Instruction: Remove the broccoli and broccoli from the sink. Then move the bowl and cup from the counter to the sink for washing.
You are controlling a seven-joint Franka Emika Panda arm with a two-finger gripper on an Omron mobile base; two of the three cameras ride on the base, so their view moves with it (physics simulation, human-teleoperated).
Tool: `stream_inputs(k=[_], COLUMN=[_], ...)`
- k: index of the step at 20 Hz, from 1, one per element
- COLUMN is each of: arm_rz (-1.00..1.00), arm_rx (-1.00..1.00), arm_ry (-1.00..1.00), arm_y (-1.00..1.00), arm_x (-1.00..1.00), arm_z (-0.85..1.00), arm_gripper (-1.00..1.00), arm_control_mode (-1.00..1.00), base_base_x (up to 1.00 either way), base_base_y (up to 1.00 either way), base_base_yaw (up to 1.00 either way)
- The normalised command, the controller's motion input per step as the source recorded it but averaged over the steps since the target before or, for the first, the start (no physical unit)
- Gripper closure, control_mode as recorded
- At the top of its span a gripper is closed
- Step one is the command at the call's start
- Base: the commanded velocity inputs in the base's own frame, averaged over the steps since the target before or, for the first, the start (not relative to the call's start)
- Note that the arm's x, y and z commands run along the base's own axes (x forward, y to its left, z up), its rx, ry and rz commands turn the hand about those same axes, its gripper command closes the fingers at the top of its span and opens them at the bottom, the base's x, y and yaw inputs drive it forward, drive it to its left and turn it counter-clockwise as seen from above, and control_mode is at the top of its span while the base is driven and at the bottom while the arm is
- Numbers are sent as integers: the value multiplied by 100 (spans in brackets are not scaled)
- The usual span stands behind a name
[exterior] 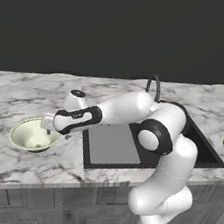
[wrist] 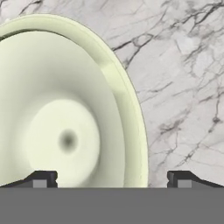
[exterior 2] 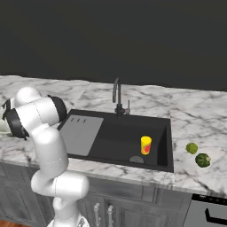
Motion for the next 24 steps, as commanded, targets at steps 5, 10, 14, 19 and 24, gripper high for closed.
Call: stream_inputs(k=[5, 10, 14, 19, 24], arm_rz=[-1, -1, -2, -3, -1], arm_rx=[0, 0, 2, 4, 19], arm_ry=[0, 0, 0, 0, 0], arm_y=[5, 5, 0, 0, -13], arm_x=[1, 0, 0, 0, -1], arm_z=[-14, -11, -8, -7, 5], arm_gripper=[-100, 100, 100, 100, 100], arm_control_mode=[-100, -100, -100, -100, -100], base_base_x=[0, 0, 0, 0, 0], base_base_y=[0, 0, 0, 0, 0], base_base_yaw=[0, 0, 0, 0, 0])
